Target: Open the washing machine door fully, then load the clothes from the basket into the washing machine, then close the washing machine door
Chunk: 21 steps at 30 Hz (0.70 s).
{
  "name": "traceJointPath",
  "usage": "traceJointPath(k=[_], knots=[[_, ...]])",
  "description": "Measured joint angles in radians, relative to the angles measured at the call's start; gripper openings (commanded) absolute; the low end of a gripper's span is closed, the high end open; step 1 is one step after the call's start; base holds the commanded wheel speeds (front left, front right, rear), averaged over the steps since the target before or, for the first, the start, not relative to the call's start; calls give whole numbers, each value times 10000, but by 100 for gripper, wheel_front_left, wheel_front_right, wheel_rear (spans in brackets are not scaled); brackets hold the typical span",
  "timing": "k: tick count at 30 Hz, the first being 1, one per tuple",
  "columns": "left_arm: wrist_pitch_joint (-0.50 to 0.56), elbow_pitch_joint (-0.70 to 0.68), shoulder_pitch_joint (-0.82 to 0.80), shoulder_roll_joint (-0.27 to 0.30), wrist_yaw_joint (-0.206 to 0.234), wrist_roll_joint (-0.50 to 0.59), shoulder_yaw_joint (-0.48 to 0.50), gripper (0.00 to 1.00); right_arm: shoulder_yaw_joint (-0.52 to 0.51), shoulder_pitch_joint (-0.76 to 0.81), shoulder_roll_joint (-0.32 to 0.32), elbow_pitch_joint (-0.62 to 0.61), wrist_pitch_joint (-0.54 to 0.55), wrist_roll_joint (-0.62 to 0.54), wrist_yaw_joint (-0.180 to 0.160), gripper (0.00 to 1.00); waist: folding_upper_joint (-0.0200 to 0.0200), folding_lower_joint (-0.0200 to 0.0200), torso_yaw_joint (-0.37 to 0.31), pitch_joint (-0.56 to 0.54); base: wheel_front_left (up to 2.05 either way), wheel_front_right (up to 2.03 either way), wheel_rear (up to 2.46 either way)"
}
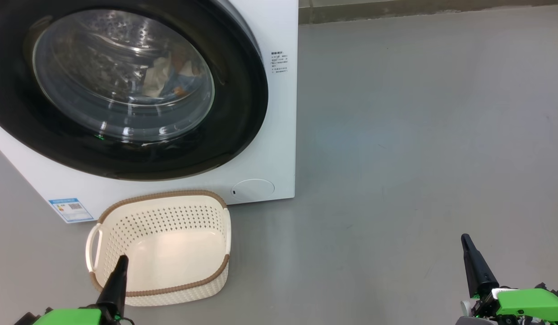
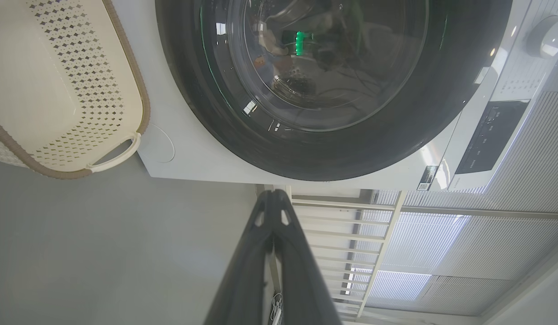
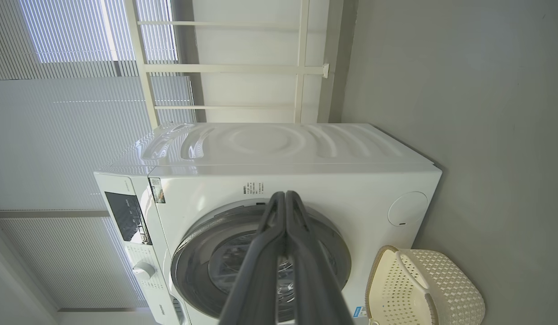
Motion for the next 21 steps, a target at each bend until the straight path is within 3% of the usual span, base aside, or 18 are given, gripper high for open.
traceJointPath(k=[21], knots=[[0, 0, 0, 0, 0, 0, 0, 0, -79, 0, 23, 0, 2, -23, 0, 0, 0, 0, 0, 0, 0, 0, 0]])
